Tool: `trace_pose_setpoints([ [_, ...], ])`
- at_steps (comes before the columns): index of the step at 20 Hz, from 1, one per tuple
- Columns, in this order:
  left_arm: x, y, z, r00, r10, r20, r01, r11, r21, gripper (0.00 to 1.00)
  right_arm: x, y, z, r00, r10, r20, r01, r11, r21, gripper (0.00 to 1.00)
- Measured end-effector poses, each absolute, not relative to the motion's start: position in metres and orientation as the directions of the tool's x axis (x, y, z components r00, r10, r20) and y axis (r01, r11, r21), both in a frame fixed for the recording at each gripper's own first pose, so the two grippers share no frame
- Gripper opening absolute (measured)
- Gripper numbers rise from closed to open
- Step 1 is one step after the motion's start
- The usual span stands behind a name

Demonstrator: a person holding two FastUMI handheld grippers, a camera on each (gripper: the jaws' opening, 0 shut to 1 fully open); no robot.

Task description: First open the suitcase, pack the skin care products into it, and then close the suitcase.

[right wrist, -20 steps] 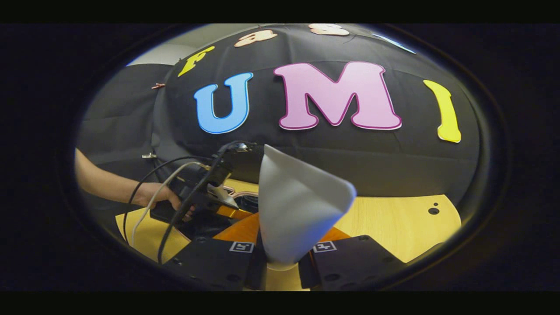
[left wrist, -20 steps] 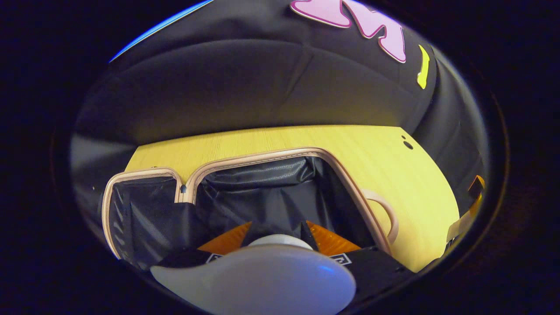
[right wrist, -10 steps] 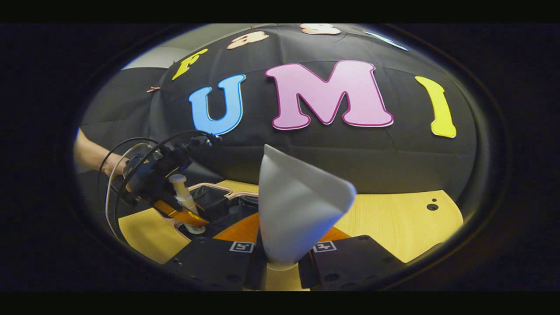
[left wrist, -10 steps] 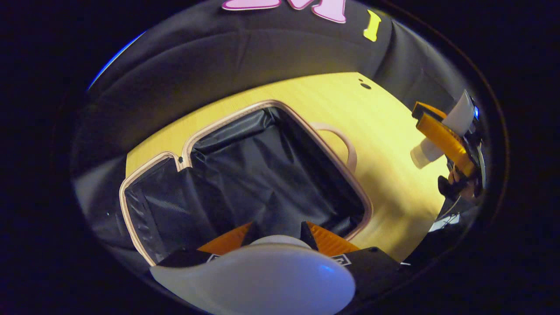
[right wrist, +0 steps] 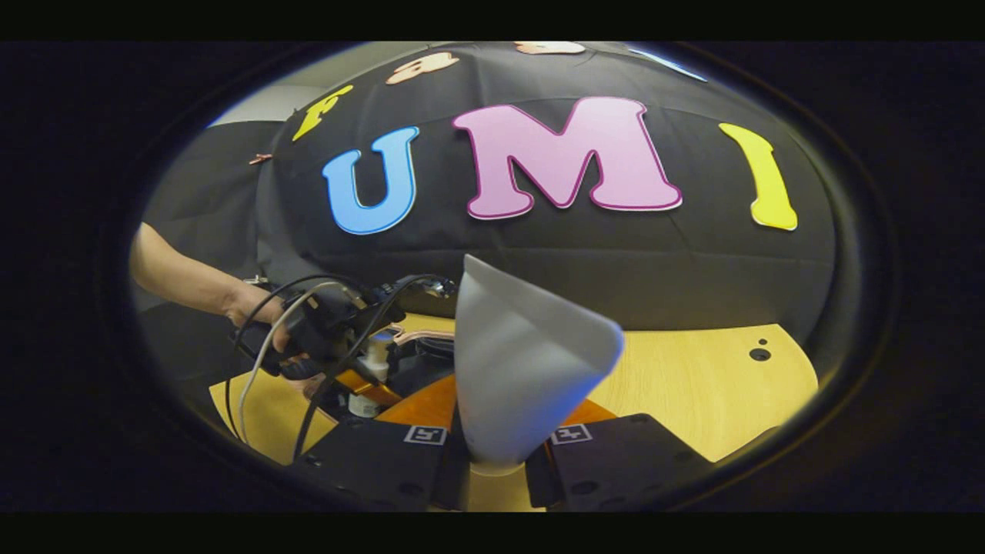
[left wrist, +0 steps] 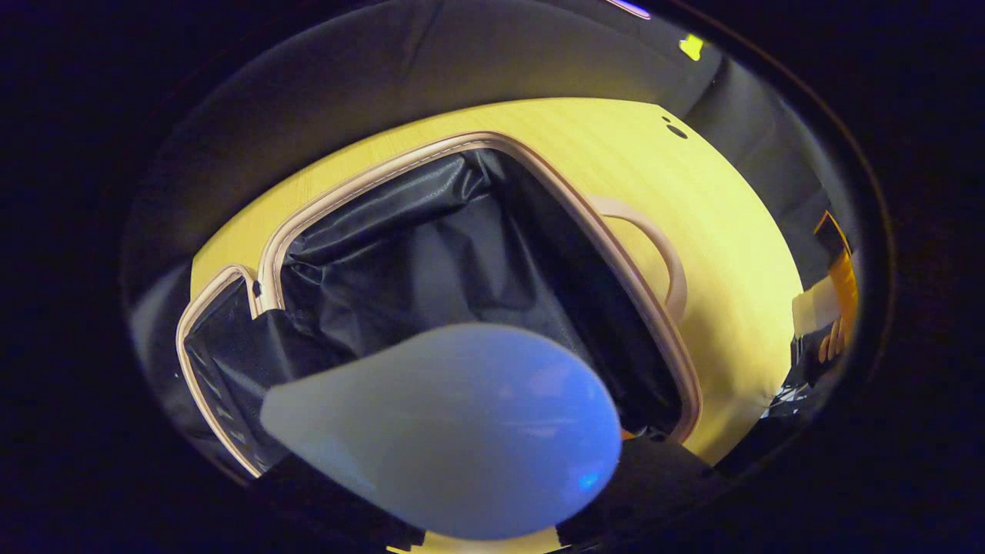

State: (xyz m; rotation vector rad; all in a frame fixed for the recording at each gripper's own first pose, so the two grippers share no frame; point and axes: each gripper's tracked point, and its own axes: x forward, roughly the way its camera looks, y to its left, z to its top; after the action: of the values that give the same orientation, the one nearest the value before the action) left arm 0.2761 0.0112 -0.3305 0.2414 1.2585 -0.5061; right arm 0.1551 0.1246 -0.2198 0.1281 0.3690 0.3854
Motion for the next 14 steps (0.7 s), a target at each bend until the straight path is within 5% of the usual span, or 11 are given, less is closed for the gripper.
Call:
trace_pose_setpoints([
  [7,0.3,0.031,-0.344,0.379,-0.165,-0.911,0.331,0.943,-0.034,0.65,0.152,0.136,-0.215,0.847,0.412,-0.335,-0.381,0.911,0.158,0.27],
  [11,0.317,0.048,-0.293,0.634,-0.161,-0.756,0.22,0.975,-0.024,0.68,0.156,0.162,-0.209,0.833,0.442,-0.333,-0.41,0.897,0.165,0.27],
  [14,0.306,0.073,-0.224,0.799,-0.147,-0.583,0.145,0.988,-0.052,0.91,0.164,0.193,-0.208,0.81,0.472,-0.348,-0.436,0.882,0.181,0.28],
])
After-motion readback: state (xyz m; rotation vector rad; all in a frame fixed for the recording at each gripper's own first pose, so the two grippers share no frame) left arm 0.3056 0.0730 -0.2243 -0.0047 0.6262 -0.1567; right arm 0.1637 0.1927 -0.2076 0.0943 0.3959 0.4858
